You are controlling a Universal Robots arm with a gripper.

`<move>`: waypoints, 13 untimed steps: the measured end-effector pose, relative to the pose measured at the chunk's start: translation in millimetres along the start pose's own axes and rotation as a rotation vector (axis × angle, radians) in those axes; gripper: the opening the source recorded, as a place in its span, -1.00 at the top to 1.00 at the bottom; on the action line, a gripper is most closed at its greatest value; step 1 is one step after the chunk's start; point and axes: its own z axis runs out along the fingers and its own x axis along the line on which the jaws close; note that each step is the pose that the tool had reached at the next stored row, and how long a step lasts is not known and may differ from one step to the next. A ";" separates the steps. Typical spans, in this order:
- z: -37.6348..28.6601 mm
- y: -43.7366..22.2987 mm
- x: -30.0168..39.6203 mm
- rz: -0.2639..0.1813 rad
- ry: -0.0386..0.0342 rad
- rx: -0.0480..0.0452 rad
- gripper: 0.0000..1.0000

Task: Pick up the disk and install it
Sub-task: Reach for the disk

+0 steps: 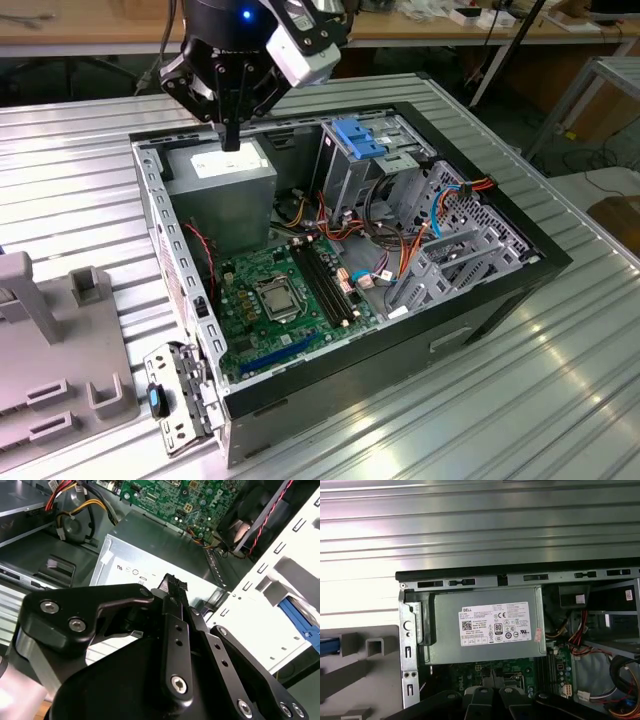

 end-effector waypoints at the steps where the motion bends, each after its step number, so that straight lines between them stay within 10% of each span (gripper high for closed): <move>1: -0.1 -0.2 2.8 0.000 0.0000 0.0000 0.79; 13: -0.5 -1.4 18.9 0.000 -0.0001 -0.0001 0.79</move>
